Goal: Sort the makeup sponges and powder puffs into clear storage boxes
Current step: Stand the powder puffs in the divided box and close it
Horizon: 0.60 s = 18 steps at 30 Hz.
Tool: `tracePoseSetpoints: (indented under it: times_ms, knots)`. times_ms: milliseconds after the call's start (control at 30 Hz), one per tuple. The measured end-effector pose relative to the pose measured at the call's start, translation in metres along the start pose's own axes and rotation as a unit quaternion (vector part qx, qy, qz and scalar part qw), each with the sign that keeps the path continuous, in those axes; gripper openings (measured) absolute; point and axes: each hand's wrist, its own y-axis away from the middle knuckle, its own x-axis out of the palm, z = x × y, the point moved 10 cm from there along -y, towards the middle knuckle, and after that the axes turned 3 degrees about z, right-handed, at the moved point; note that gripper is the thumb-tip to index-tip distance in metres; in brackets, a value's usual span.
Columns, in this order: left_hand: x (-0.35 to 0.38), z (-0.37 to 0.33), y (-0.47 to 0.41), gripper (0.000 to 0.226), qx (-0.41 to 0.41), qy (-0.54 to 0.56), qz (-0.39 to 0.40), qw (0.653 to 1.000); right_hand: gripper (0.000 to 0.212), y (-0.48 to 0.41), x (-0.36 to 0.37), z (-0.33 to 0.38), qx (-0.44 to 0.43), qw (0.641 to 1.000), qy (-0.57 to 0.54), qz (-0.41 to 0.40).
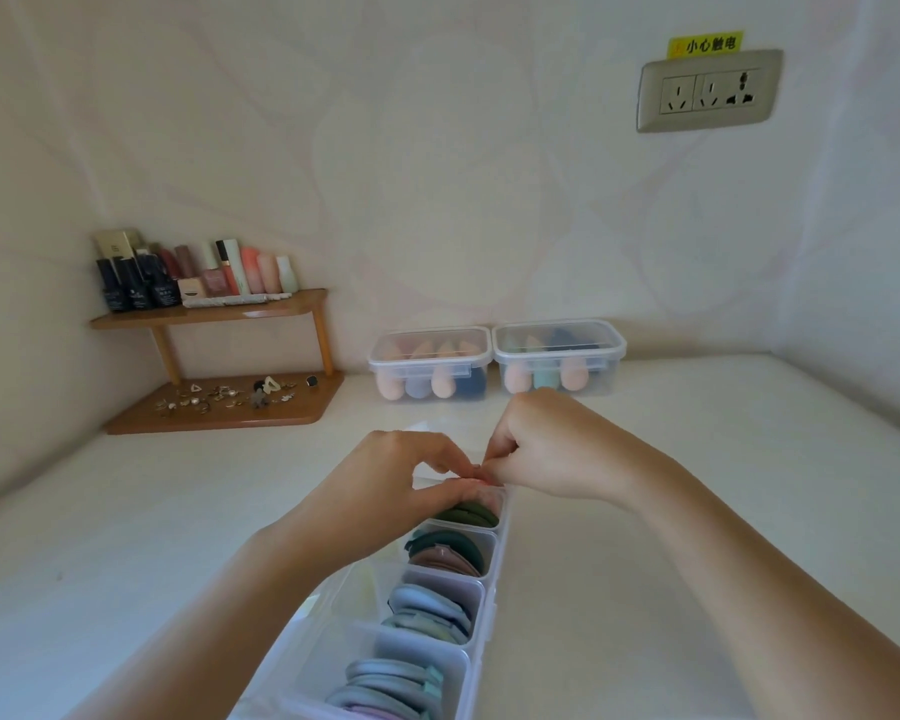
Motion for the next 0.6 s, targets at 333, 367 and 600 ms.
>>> tracePoseSetpoints:
  times_ms: [333,367,600]
  knots:
    - [0.019,-0.006,0.001,0.031,0.006,-0.025,0.103,0.994,0.015,-0.005,0.006,-0.012,-0.003,0.994,-0.073,0.078]
    - [0.019,-0.006,0.001,0.03,0.008,-0.026,0.105,0.994,0.017,-0.004,0.0,-0.015,-0.004,0.994,-0.083,0.069]
    - [0.022,-0.015,0.002,0.033,0.036,-0.033,0.129,0.99,0.023,-0.014,-0.056,-0.12,0.141,0.953,-0.129,-0.235]
